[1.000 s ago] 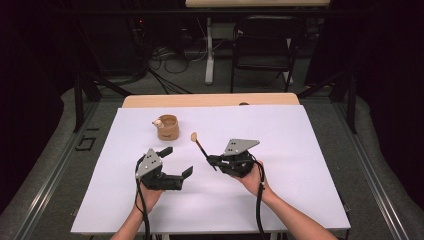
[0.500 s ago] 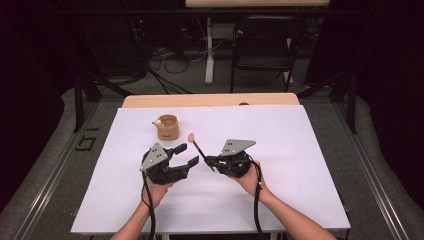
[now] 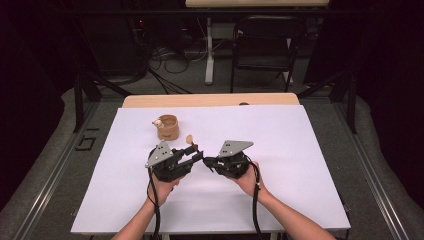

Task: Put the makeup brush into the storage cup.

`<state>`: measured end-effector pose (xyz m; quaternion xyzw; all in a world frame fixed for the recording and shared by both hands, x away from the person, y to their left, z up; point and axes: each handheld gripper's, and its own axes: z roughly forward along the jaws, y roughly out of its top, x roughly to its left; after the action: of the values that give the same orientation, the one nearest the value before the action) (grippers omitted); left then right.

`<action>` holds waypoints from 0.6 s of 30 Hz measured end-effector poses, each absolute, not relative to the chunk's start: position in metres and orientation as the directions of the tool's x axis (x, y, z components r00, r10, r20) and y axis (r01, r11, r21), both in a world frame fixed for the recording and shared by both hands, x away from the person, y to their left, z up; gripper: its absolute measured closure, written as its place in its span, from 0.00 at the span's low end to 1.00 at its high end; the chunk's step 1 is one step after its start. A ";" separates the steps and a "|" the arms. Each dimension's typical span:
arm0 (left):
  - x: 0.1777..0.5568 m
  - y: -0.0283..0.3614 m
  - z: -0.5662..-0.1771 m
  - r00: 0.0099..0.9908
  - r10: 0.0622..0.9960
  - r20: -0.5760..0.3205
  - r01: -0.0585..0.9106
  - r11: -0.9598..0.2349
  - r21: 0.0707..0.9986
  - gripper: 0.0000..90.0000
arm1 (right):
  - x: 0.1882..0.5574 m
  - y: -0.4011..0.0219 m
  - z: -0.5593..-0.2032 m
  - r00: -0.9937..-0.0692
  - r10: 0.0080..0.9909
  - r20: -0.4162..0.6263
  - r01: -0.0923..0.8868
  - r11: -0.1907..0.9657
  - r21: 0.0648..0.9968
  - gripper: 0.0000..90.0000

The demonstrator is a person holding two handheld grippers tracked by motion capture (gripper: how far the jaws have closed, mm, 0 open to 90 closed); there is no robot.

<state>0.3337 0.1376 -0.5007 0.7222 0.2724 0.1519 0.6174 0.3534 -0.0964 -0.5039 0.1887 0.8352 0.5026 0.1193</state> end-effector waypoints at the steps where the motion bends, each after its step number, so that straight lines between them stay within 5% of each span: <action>1: 0.334 0.138 -0.501 0.805 0.581 -0.117 0.206 -0.089 0.975 0.74 | 0.353 -0.096 -0.504 -0.900 0.435 -0.011 0.195 0.424 0.884 0.94; 18: 0.335 0.138 -0.503 0.789 0.597 -0.146 0.243 -0.084 0.967 0.86 | 0.354 -0.094 -0.506 -0.899 0.438 -0.022 0.193 0.439 0.878 0.94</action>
<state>0.3346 0.1382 -0.5025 0.7216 0.2909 0.1449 0.6113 0.3543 -0.0936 -0.5064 0.1879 0.8390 0.4954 0.1239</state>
